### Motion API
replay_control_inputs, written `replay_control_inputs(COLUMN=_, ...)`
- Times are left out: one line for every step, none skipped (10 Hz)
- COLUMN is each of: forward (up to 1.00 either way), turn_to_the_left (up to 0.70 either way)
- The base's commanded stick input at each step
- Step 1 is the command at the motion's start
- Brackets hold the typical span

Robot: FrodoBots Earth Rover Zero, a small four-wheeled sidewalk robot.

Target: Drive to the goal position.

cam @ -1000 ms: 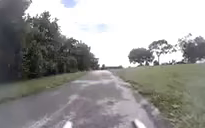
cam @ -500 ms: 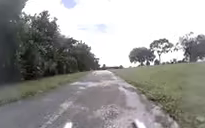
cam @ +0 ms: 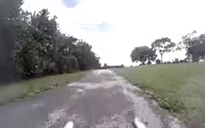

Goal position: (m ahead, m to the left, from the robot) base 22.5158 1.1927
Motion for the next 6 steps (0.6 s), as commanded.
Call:
replay_control_inputs(forward=0.70, turn_to_the_left=0.00)
replay_control_inputs(forward=0.70, turn_to_the_left=0.00)
replay_control_inputs(forward=0.70, turn_to_the_left=0.00)
replay_control_inputs(forward=0.70, turn_to_the_left=0.00)
replay_control_inputs(forward=0.70, turn_to_the_left=0.00)
replay_control_inputs(forward=0.70, turn_to_the_left=0.00)
